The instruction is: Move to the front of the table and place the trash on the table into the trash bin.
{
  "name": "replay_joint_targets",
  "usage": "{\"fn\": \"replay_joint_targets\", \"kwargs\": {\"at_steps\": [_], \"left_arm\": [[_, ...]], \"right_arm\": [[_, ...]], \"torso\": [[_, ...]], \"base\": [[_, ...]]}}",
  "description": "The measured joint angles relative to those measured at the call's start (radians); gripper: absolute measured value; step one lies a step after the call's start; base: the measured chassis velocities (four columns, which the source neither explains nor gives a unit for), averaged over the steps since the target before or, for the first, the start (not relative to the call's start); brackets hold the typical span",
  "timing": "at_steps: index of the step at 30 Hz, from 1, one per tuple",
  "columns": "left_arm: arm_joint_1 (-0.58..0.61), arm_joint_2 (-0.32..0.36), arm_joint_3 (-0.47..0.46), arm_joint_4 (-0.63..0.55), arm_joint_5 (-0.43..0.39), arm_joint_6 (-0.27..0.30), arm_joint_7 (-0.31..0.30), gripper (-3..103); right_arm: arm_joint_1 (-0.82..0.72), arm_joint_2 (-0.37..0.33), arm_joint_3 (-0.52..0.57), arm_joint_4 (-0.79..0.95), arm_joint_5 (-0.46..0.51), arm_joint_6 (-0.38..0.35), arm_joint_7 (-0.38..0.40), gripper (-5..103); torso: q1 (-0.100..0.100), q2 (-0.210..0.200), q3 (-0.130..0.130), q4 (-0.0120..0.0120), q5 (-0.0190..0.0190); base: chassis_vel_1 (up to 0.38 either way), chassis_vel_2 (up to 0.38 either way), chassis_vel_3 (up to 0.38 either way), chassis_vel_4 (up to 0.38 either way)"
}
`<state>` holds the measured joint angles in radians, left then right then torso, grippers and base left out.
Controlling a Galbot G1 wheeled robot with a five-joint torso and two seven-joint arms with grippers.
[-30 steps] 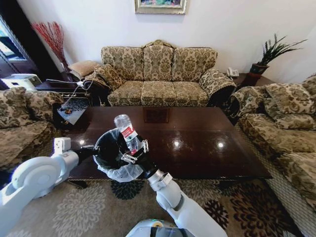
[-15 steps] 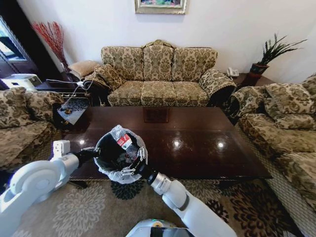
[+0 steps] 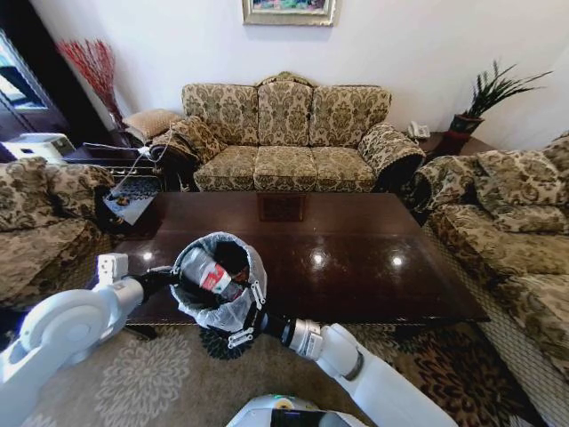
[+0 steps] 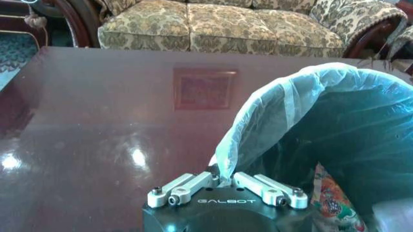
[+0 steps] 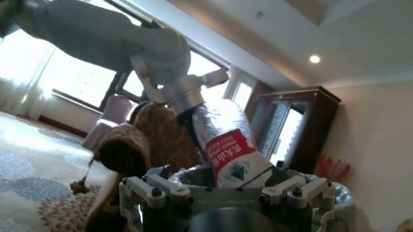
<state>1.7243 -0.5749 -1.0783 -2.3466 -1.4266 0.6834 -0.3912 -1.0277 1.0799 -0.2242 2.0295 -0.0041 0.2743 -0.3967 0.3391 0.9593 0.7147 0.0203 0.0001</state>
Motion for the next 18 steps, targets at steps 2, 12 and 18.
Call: {"fn": "replay_joint_targets", "kwargs": {"at_steps": [2, 12, 18], "left_arm": [[0.000, 0.001, 0.000, 0.002, 0.000, -0.002, 0.000, 0], [-0.004, 0.004, 0.001, 0.004, -0.005, -0.006, 0.003, 0], [0.002, 0.002, -0.007, 0.009, -0.006, -0.003, -0.002, 0]], "right_arm": [[-0.005, 0.000, 0.016, 0.004, -0.024, -0.039, 0.040, 100], [-0.043, -0.001, -0.045, 0.027, -0.001, -0.051, 0.239, 100], [-0.066, 0.054, -0.060, 0.041, 0.080, 0.109, 0.309, 100]], "torso": [[0.000, 0.000, 0.000, -0.0001, 0.0000], [0.000, 0.000, 0.000, -0.0001, 0.0000], [0.000, 0.000, 0.000, -0.0001, -0.0003]], "base": [[0.000, 0.000, 0.000, 0.000], [0.000, 0.000, 0.000, 0.000], [0.000, 0.000, 0.000, 0.000]]}}
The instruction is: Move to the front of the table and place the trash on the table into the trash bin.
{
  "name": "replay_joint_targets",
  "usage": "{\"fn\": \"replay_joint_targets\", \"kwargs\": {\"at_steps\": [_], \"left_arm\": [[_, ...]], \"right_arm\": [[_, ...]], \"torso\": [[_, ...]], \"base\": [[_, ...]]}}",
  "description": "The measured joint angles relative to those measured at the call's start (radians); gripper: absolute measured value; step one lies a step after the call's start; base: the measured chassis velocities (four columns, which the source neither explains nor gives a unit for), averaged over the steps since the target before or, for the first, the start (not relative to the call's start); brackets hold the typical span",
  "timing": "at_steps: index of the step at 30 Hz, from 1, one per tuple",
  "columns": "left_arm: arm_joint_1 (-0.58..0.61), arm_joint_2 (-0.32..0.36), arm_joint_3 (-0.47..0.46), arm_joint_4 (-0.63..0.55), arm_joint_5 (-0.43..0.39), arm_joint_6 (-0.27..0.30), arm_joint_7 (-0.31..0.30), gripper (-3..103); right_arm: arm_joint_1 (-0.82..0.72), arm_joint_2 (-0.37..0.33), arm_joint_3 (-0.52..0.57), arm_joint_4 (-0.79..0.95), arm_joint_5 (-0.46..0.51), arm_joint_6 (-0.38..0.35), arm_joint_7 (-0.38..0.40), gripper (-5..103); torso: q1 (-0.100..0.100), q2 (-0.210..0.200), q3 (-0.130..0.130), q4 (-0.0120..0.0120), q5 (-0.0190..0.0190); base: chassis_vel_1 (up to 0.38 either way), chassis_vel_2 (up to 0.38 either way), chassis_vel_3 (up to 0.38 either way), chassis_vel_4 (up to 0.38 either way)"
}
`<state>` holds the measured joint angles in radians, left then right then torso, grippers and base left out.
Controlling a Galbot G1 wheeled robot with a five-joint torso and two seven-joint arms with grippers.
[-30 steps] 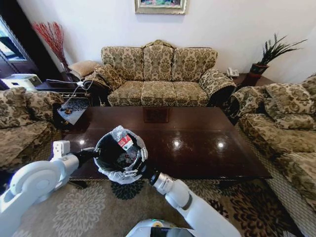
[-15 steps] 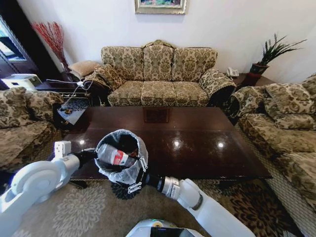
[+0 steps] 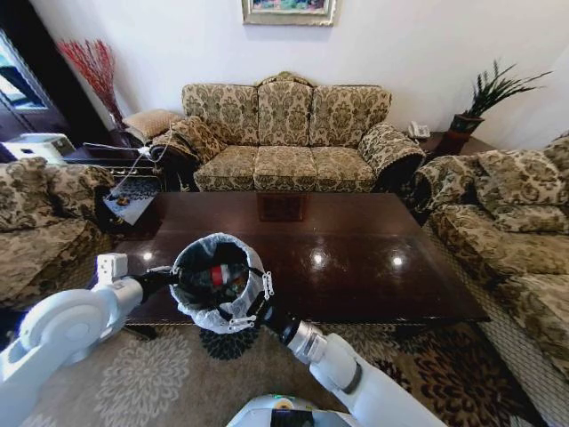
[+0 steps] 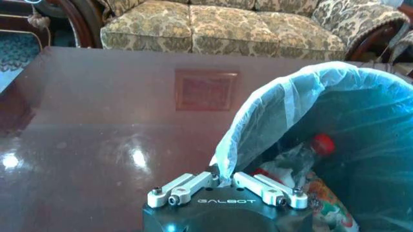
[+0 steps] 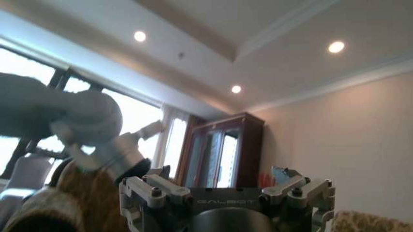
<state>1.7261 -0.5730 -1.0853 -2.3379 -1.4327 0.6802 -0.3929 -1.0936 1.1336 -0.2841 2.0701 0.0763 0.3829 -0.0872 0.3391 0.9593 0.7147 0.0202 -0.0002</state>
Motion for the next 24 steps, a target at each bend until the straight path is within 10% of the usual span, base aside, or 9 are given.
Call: {"fn": "replay_joint_targets", "kwargs": {"at_steps": [9, 18, 24], "left_arm": [[0.022, -0.035, -0.078, 0.014, -0.053, 0.023, -0.078, 0], [0.129, -0.321, -0.414, -0.023, 0.009, 0.014, -0.076, 0], [0.167, -0.558, -0.582, 0.014, 0.035, -0.010, -0.041, 0]], "right_arm": [[-0.073, 0.045, 0.147, 0.126, 0.028, 0.044, 0.113, 100], [-0.151, 0.124, 0.326, 0.095, 0.021, -0.014, 0.313, 100], [-0.155, 0.136, 0.355, 0.087, 0.193, -0.168, 0.533, 100]], "torso": [[0.000, 0.000, 0.000, -0.0003, 0.0002], [0.000, 0.000, 0.000, 0.0000, 0.0008], [0.000, 0.000, 0.000, -0.0001, -0.0001]], "base": [[0.000, 0.000, 0.000, 0.000], [0.000, 0.000, 0.000, 0.000], [0.000, 0.000, 0.000, 0.000]]}}
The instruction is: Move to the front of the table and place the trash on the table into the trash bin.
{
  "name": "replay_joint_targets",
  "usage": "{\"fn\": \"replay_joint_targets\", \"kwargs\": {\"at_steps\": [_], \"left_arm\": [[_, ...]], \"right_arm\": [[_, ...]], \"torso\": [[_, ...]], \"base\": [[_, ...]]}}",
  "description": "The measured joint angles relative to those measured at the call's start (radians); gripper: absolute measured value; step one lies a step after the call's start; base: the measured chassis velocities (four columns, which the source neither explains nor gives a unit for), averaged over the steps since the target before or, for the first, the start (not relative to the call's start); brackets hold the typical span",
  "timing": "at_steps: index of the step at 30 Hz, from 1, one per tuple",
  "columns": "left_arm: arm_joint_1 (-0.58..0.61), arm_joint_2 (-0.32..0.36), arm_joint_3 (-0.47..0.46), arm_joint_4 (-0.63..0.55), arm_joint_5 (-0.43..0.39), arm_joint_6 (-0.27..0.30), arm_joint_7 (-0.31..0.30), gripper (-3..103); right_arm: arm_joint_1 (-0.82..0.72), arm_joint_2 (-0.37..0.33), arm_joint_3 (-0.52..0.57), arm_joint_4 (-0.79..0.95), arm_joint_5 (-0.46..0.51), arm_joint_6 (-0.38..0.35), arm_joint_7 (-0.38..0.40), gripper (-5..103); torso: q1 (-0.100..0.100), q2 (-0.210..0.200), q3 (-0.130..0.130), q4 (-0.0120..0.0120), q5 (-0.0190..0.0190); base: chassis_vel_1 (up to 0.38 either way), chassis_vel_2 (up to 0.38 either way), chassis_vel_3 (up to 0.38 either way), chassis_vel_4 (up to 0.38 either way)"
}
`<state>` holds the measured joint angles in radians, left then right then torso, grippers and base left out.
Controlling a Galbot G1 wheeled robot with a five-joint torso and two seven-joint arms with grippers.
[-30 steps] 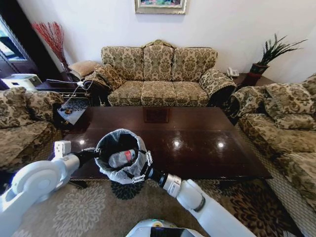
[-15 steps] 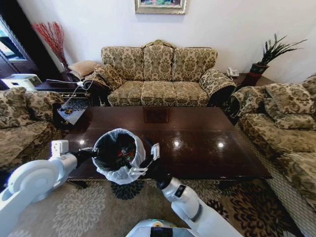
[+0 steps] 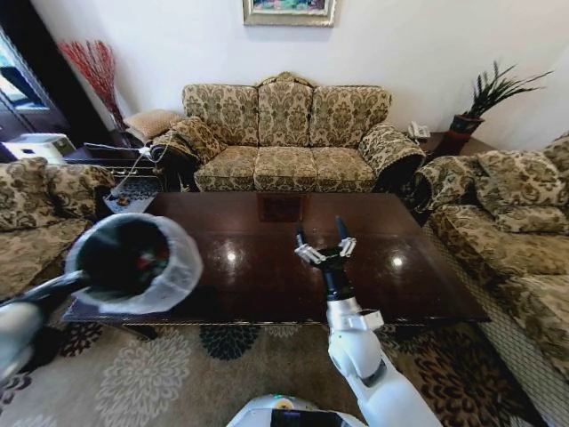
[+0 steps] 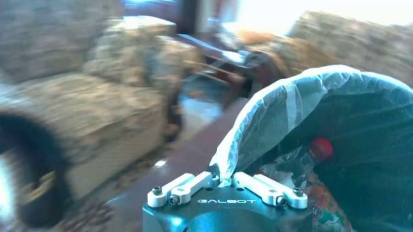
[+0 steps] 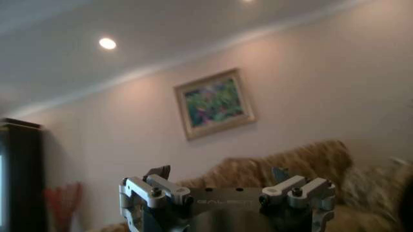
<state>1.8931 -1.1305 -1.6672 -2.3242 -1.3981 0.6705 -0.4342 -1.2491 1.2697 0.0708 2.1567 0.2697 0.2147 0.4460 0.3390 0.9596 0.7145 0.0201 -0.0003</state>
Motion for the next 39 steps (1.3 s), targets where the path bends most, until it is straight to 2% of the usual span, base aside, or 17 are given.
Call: {"fn": "replay_joint_targets", "kwargs": {"at_steps": [3, 10, 12, 13, 15, 18, 20, 21, 23, 24, 25, 27, 28, 30, 32, 34, 39], "left_arm": [[0.013, -0.083, -0.049, 0.070, 0.020, -0.024, 0.005, 0], [0.013, -0.154, -0.106, 0.252, 0.067, -0.089, 0.009, 0], [0.011, -0.175, -0.074, 0.345, 0.114, -0.140, 0.007, 0], [0.011, -0.175, -0.074, 0.345, 0.114, -0.140, 0.007, 0], [-0.010, -0.196, -0.006, 0.439, 0.163, -0.170, 0.017, 0], [-0.039, -0.198, 0.054, 0.507, 0.192, -0.178, 0.040, 0], [-0.071, -0.199, 0.112, 0.632, 0.250, -0.206, 0.072, 0], [-0.071, -0.199, 0.112, 0.632, 0.250, -0.206, 0.072, 0], [-0.099, -0.191, 0.143, 0.768, 0.307, -0.229, 0.106, 0], [-0.099, -0.191, 0.143, 0.768, 0.307, -0.229, 0.106, 0], [-0.121, -0.184, 0.164, 0.853, 0.336, -0.250, 0.125, 0], [-0.133, -0.180, 0.174, 0.900, 0.347, -0.261, 0.132, 0], [-0.153, -0.172, 0.191, 0.974, 0.356, -0.274, 0.149, 0], [-0.181, -0.157, 0.215, 1.068, 0.369, -0.292, 0.177, 0], [-0.191, -0.152, 0.221, 1.098, 0.375, -0.297, 0.185, 0], [-0.249, -0.122, 0.249, 1.261, 0.401, -0.321, 0.237, 0], [-0.334, -0.096, 0.278, 1.421, 0.434, -0.326, 0.322, 0]], "right_arm": [[-0.003, 0.001, 0.011, -0.031, 0.025, -0.008, 0.048, 100], [-0.046, -0.012, 0.021, -0.033, 0.080, 0.005, 0.042, 100], [-0.055, -0.013, 0.038, -0.026, 0.092, 0.010, 0.024, 100], [-0.055, -0.013, 0.038, -0.026, 0.092, 0.010, 0.024, 100], [-0.067, 0.001, 0.082, -0.015, 0.085, 0.010, -0.004, 100], [-0.079, 0.011, 0.114, -0.003, 0.064, 0.008, -0.003, 100], [-0.082, 0.001, 0.134, 0.013, 0.055, 0.008, 0.007, 100], [-0.082, 0.001, 0.134, 0.013, 0.055, 0.008, 0.007, 100], [-0.085, -0.007, 0.140, 0.029, 0.063, 0.015, 0.005, 100], [-0.085, -0.007, 0.140, 0.029, 0.063, 0.015, 0.005, 100], [-0.088, -0.007, 0.143, 0.032, 0.066, 0.024, -0.006, 100], [-0.089, -0.007, 0.144, 0.032, 0.066, 0.031, -0.010, 100], [-0.092, -0.006, 0.143, 0.032, 0.065, 0.043, -0.018, 100], [-0.097, -0.006, 0.140, 0.032, 0.055, 0.056, -0.028, 100], [-0.099, -0.005, 0.140, 0.033, 0.049, 0.060, -0.030, 100], [-0.121, -0.002, 0.137, 0.047, 0.018, 0.080, -0.037, 100], [-0.150, 0.000, 0.112, 0.056, -0.010, 0.108, -0.015, 100]], "torso": [[0.000, 0.000, 0.000, 0.0002, 0.0005], [0.000, 0.000, 0.000, 0.0001, 0.0008], [0.000, 0.000, 0.000, 0.0002, 0.0011], [0.000, 0.000, 0.000, 0.0002, 0.0011], [0.000, 0.000, 0.000, 0.0010, -0.0004], [0.000, 0.000, 0.000, 0.0003, -0.0002], [0.000, 0.000, 0.000, -0.0016, -0.0003], [0.000, 0.000, 0.000, -0.0016, -0.0003], [0.000, 0.000, 0.000, 0.0002, 0.0016], [0.000, 0.000, 0.000, 0.0002, 0.0016], [0.000, 0.000, 0.000, 0.0003, 0.0008], [0.000, 0.000, 0.000, 0.0004, -0.0002], [0.000, 0.000, 0.000, 0.0004, -0.0006], [0.000, 0.000, 0.000, 0.0003, 0.0002], [0.000, 0.000, 0.000, 0.0001, 0.0005], [0.000, 0.000, 0.000, 0.0001, 0.0003], [0.000, 0.000, 0.000, 0.0002, 0.0011]], "base": [[0.000, 0.000, 0.000, 0.000], [0.000, 0.000, 0.000, 0.000], [0.000, 0.000, 0.000, 0.000], [0.000, 0.000, 0.000, 0.000], [0.000, 0.000, 0.000, 0.000], [0.000, 0.000, 0.000, 0.000], [0.000, 0.000, 0.000, 0.000], [0.000, 0.000, 0.000, 0.000], [0.000, 0.000, 0.000, 0.000], [0.000, 0.000, 0.000, 0.000], [0.000, 0.000, 0.000, 0.000], [0.000, 0.000, 0.000, 0.000], [0.000, 0.000, 0.000, 0.000], [0.000, 0.000, 0.000, 0.000], [0.000, 0.000, 0.000, 0.000], [0.000, 0.000, 0.000, 0.000], [0.000, 0.000, 0.000, 0.000]]}}
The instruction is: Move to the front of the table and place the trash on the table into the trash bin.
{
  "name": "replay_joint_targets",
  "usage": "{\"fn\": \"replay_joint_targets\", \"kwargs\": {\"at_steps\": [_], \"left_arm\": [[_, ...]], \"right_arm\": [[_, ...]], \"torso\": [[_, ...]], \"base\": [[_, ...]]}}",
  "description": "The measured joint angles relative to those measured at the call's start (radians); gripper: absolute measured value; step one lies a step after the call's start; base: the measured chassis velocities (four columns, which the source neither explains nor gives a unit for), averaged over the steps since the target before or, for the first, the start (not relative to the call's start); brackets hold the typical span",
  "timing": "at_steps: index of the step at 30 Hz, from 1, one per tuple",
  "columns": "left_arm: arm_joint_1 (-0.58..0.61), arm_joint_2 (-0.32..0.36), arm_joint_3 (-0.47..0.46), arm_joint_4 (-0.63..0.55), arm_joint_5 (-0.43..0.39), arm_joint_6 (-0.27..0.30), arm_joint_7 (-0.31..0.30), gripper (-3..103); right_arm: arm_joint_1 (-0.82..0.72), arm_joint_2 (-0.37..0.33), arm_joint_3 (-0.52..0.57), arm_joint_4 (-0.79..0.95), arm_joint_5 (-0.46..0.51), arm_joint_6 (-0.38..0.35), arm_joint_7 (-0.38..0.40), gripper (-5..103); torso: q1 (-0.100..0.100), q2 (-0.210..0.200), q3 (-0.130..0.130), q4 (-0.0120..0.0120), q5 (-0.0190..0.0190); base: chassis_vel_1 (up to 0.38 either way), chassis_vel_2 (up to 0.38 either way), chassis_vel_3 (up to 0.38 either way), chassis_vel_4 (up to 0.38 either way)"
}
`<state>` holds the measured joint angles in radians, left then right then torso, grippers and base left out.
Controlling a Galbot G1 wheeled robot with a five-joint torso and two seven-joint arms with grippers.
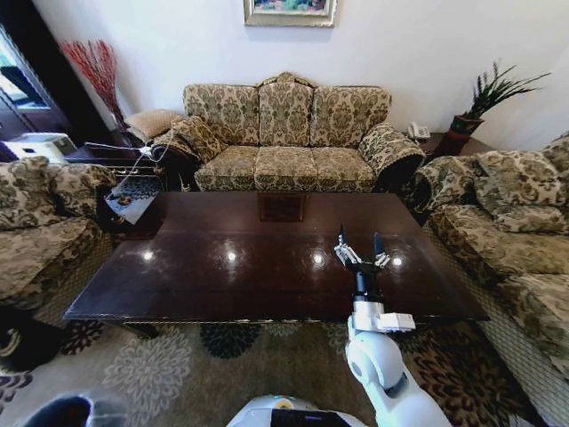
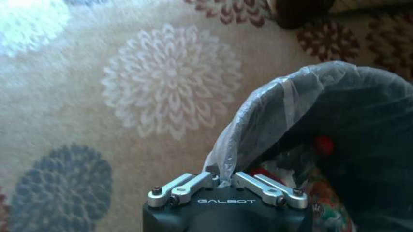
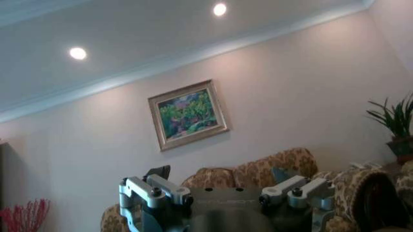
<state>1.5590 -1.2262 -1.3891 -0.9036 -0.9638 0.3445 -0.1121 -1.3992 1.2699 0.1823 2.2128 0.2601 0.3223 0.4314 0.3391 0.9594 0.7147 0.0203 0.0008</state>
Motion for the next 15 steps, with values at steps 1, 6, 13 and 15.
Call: {"fn": "replay_joint_targets", "kwargs": {"at_steps": [1, 6, 13, 15], "left_arm": [[-0.019, 0.002, 0.007, 0.023, 0.008, -0.003, 0.003, 0], [-0.081, 0.004, 0.030, 0.102, 0.032, -0.028, 0.020, 0], [-0.161, 0.052, 0.033, 0.285, 0.104, -0.106, 0.096, 0], [-0.190, 0.055, 0.030, 0.324, 0.118, -0.110, 0.098, 0]], "right_arm": [[-0.002, 0.000, -0.004, 0.000, -0.005, 0.003, 0.003, 100], [-0.004, -0.005, -0.010, -0.002, -0.017, 0.012, -0.002, 100], [-0.026, -0.029, -0.003, -0.014, -0.041, 0.032, -0.021, 100], [-0.030, -0.030, -0.004, -0.030, -0.044, 0.036, -0.022, 100]], "torso": [[0.000, 0.000, 0.000, -0.0001, -0.0001], [0.000, 0.000, 0.000, -0.0005, -0.0016], [0.000, 0.000, 0.000, -0.0002, 0.0001], [0.000, 0.000, 0.000, -0.0001, -0.0015]], "base": [[0.000, 0.000, 0.000, 0.000], [0.000, 0.000, 0.000, 0.000], [0.000, 0.000, 0.000, 0.000], [0.000, 0.000, 0.000, 0.000]]}}
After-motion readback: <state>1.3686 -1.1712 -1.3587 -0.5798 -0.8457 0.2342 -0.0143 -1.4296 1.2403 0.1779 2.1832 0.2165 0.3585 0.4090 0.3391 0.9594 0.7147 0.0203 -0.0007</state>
